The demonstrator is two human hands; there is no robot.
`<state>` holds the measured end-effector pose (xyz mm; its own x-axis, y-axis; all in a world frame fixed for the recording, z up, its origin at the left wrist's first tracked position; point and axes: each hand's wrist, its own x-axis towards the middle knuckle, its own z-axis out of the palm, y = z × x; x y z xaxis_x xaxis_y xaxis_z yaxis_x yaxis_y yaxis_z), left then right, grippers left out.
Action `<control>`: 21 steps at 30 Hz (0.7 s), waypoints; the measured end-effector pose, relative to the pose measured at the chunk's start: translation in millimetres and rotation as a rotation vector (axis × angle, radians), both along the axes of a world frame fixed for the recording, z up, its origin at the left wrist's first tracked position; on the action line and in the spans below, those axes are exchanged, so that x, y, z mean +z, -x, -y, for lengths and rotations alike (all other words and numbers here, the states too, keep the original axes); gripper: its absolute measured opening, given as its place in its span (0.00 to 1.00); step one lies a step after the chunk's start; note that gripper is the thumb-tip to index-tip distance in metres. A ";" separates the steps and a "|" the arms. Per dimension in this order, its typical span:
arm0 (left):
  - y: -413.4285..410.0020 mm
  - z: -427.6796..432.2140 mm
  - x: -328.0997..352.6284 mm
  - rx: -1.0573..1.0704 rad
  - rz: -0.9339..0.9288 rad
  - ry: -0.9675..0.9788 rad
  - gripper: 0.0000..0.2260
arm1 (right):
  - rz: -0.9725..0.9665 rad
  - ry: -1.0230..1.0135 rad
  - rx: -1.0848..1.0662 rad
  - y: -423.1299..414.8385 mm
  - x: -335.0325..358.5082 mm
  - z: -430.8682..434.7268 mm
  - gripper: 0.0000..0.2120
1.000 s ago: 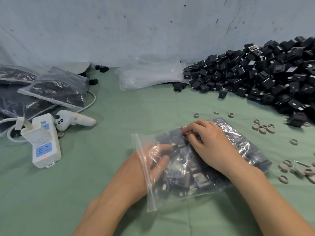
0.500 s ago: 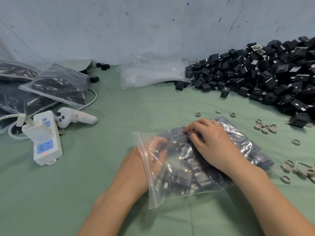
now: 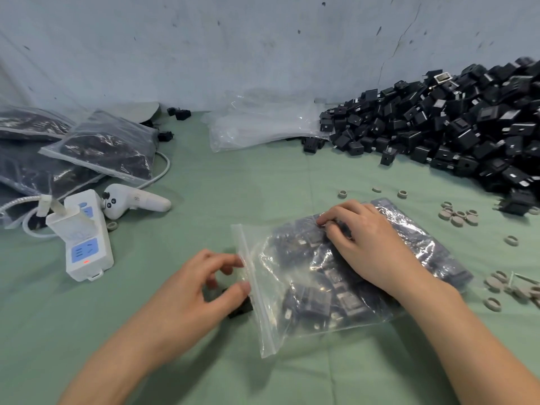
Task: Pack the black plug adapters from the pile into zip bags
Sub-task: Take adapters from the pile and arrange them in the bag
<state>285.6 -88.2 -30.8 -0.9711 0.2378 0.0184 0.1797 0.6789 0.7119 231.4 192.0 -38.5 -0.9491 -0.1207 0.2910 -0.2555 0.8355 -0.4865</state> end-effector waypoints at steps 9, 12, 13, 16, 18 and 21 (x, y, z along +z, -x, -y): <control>-4.7 -12.8 -0.6 -0.038 -0.135 -0.012 0.12 | 0.002 -0.010 -0.002 -0.5 -0.1 0.5 0.11; 1.6 -34.0 -2.3 -0.131 -0.169 0.127 0.19 | 0.012 -0.015 -0.004 -0.7 0.4 0.4 0.11; 4.6 -41.1 -5.0 -0.167 -0.189 0.194 0.22 | 0.015 -0.016 -0.004 -0.8 0.6 0.4 0.11; 11.8 -53.6 -9.3 -0.122 -0.152 0.173 0.22 | 0.020 -0.019 -0.002 -0.4 1.3 0.7 0.12; 13.5 -56.3 -12.4 -0.077 -0.140 0.075 0.14 | 0.017 -0.019 -0.002 0.1 1.1 0.7 0.12; 12.1 -60.6 -15.0 -0.037 -0.225 0.057 0.08 | 0.018 -0.013 -0.006 0.6 1.0 0.4 0.11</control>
